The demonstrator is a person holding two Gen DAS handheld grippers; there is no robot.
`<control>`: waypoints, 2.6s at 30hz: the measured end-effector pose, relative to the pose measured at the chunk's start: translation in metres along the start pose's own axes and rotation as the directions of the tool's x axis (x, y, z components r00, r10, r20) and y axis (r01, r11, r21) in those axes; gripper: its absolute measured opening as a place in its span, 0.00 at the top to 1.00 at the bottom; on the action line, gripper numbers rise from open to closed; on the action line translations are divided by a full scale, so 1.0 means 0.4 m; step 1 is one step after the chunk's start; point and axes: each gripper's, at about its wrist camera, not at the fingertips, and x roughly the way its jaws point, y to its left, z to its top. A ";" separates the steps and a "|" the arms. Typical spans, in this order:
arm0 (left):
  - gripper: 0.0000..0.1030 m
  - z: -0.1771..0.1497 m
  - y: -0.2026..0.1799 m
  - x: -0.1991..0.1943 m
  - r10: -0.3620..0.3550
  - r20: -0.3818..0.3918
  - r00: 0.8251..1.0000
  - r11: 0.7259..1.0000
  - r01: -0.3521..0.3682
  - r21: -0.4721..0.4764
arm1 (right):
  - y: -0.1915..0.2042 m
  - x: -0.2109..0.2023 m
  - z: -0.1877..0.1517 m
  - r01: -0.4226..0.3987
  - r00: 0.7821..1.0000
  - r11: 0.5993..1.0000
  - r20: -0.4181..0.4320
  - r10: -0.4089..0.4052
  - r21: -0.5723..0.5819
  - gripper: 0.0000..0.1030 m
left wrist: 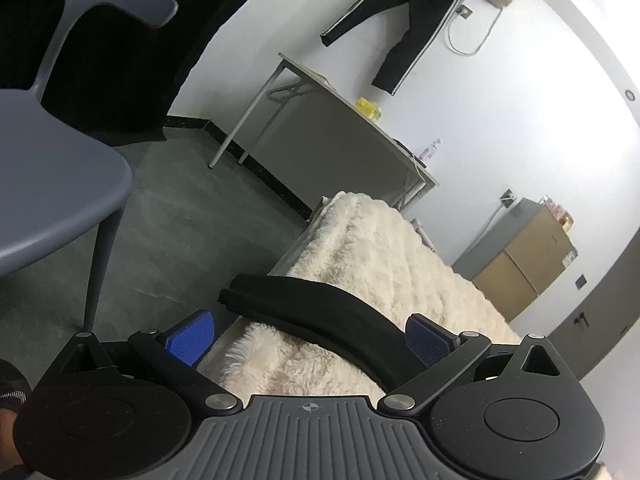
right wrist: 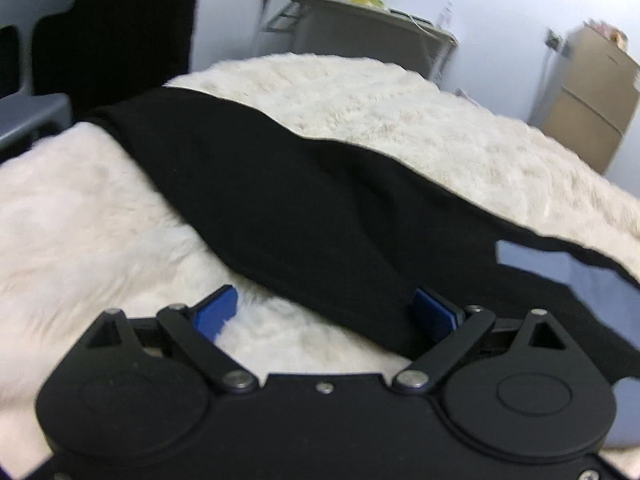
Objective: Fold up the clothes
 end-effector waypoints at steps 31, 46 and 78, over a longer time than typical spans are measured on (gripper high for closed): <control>0.02 -0.041 -0.057 0.021 0.058 -0.069 0.996 0.990 -0.048 0.135 | -0.714 -0.267 -0.152 0.369 0.902 0.660 -0.080 -0.424 0.654 0.42; 0.02 -0.070 -0.105 0.005 0.088 -0.092 0.992 0.964 -0.061 0.260 | -0.772 -0.263 -0.424 0.146 0.929 0.226 -0.055 -0.366 0.963 0.44; 0.02 -0.092 -0.126 -0.002 0.063 -0.094 0.994 0.946 -0.029 0.323 | -0.563 -0.443 -0.165 0.753 0.626 0.605 0.002 -0.780 0.259 0.38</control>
